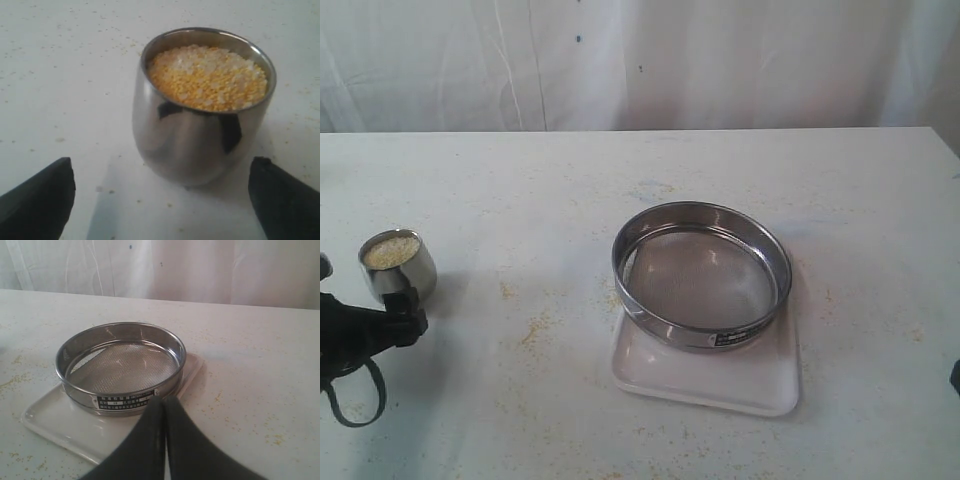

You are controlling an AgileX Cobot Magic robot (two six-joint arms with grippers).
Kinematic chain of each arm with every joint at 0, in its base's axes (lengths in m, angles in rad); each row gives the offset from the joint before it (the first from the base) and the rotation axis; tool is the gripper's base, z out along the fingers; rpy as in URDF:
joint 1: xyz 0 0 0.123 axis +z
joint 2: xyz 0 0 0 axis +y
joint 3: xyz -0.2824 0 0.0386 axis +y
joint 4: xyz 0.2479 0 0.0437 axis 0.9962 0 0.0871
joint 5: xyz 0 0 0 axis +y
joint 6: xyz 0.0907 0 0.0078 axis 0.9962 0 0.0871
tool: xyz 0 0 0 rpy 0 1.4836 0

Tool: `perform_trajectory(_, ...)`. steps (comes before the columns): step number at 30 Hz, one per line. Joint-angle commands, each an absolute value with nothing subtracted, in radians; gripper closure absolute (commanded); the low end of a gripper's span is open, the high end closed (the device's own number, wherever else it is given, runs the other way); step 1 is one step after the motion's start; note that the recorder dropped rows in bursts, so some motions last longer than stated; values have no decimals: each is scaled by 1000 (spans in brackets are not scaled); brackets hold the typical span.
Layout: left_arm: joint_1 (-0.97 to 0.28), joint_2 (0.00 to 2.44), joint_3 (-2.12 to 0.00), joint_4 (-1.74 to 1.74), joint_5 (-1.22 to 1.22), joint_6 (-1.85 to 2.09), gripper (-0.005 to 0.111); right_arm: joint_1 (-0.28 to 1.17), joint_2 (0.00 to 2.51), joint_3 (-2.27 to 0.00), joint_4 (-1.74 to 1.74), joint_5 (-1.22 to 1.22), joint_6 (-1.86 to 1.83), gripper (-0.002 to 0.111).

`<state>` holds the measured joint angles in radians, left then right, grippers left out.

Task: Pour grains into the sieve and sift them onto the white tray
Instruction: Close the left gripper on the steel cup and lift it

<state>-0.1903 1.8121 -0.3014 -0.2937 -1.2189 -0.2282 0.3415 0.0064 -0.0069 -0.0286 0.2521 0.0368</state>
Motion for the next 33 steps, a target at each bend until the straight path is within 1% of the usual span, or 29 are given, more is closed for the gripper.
perform_trajectory(1, -187, 1835, -345, -245, -1221, -175, 14, 337, 0, 0, -31, 246, 38, 108)
perform_trajectory(16, -187, 1893, -432, -257, -1221, -138, 14, 337, 0, 0, -31, 246, 38, 108)
perform_trajectory(33, -182, 1910, -433, -275, -1221, -159, 14, 337, 0, 0, -31, 246, 38, 108)
